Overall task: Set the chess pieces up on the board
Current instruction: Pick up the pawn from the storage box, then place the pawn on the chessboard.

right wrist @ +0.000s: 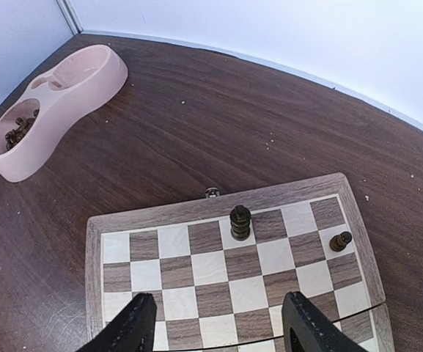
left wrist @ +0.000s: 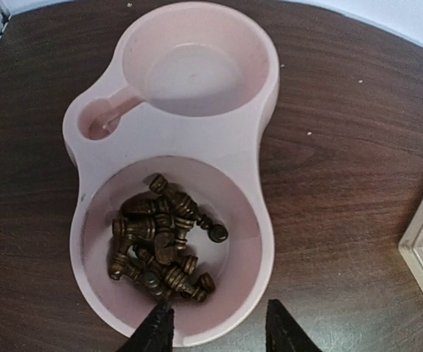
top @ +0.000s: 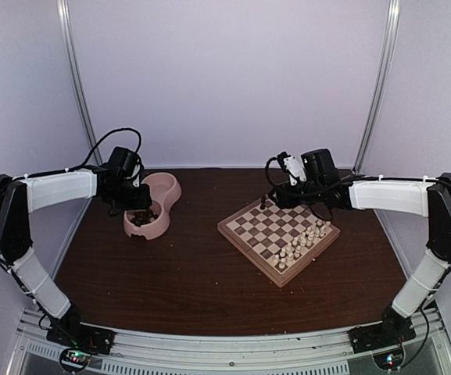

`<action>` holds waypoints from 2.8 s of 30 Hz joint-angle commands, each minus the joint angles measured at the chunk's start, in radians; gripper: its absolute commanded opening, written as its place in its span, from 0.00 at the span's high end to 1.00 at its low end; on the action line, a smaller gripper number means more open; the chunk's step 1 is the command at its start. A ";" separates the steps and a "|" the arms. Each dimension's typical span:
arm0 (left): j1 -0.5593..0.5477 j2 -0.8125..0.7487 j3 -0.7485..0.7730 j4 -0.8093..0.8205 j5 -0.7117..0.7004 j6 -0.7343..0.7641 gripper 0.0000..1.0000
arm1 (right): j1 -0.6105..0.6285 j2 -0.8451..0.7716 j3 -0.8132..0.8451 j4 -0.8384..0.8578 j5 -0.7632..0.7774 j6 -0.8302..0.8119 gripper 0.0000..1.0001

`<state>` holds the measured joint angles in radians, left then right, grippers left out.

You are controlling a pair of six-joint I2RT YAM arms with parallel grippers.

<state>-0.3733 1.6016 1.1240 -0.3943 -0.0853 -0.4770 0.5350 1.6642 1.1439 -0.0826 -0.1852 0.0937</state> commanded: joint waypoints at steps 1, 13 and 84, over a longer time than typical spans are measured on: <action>0.034 0.117 0.137 -0.121 -0.017 -0.033 0.59 | 0.000 -0.062 -0.085 0.174 -0.019 0.021 0.39; 0.048 0.268 0.243 -0.257 -0.188 -0.101 0.61 | 0.000 -0.051 -0.102 0.196 -0.026 0.014 0.39; 0.008 -0.039 0.084 -0.047 0.273 0.094 0.89 | -0.001 -0.063 -0.124 0.220 -0.016 0.017 0.39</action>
<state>-0.3573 1.6035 1.2503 -0.5674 0.0208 -0.4225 0.5354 1.6260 1.0405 0.1097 -0.2054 0.1043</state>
